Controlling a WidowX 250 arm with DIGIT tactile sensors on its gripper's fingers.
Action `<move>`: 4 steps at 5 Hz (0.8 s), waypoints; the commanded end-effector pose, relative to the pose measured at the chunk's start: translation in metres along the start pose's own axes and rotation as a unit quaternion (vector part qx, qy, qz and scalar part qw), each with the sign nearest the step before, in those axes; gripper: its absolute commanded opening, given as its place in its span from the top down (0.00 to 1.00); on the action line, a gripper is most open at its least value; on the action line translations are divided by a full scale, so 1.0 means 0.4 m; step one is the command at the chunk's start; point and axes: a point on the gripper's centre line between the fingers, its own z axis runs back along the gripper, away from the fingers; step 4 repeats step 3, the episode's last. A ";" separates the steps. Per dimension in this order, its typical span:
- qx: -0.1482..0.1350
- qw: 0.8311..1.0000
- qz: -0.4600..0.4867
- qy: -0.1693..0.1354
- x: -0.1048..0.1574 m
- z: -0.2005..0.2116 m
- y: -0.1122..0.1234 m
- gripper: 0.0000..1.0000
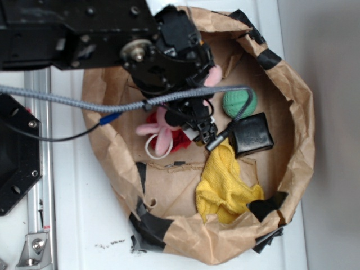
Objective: Grab the pink bunny.
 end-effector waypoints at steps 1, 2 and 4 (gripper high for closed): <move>0.039 0.997 -0.065 -0.003 0.022 0.141 -0.081 1.00; 0.032 0.997 -0.064 0.017 0.011 0.172 -0.087 1.00; 0.034 0.998 -0.059 0.013 0.009 0.174 -0.076 1.00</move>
